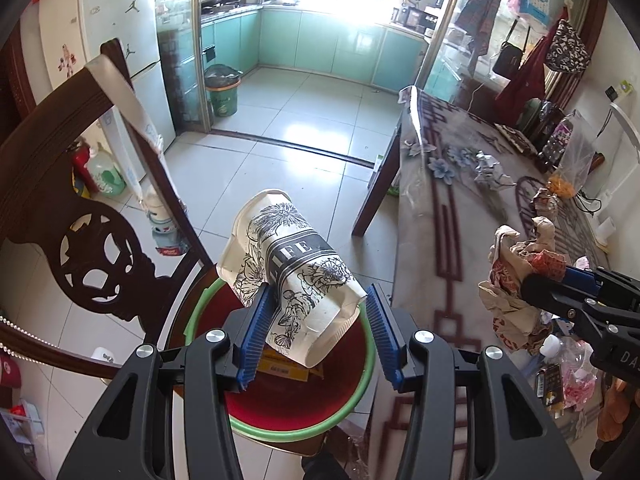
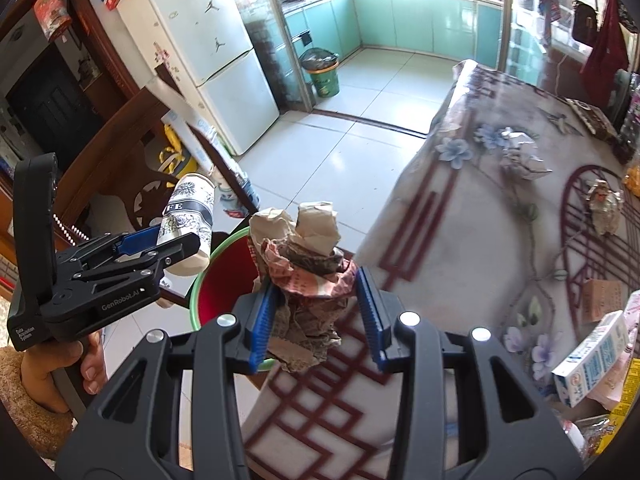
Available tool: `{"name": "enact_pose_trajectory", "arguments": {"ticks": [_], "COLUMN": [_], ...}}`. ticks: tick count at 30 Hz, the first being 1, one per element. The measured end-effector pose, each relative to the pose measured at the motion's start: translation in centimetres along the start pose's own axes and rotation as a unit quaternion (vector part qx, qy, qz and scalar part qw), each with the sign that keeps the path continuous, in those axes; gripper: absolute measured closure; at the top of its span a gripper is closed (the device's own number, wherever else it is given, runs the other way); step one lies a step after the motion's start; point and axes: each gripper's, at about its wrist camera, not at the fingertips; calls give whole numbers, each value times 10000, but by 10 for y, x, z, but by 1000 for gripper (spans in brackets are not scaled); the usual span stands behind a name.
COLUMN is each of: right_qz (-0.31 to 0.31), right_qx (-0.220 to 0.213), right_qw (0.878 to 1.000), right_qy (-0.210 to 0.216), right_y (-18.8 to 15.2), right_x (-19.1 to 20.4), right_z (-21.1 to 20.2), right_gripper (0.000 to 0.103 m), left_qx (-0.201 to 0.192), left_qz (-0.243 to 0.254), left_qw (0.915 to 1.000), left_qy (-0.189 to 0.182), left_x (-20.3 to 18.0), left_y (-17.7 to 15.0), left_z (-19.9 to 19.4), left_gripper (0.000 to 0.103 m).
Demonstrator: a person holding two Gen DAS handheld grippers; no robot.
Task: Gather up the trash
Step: 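Carry the paper cup and crumpled paper over the red bucket and release both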
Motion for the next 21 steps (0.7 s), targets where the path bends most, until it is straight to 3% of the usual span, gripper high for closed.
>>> {"name": "enact_pose_trajectory", "arguments": {"ticks": [11,21], "right_qz": [-281,-337], "right_qx": [462,632], "right_qw": [9984,9973], "right_qy": [159,131], "right_y": [3,5], "right_x": [39,44], "right_z": [48,66], "right_gripper": [65,65], "left_qx": [246,360], "left_qz": [-194,-261], "left_qw": [9994,9989], "left_qy": [138,169], "left_x": [30,40], "left_y": [-11,-15], "left_z": [13,22], "left_gripper": [58,58]}}
Point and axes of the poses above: each gripper's, at about its wrist camera, not at the fingertips, and z roughly the way its jaws point, x to its left, y to its top, and after that the axes turned 1 degree about y, right-handed
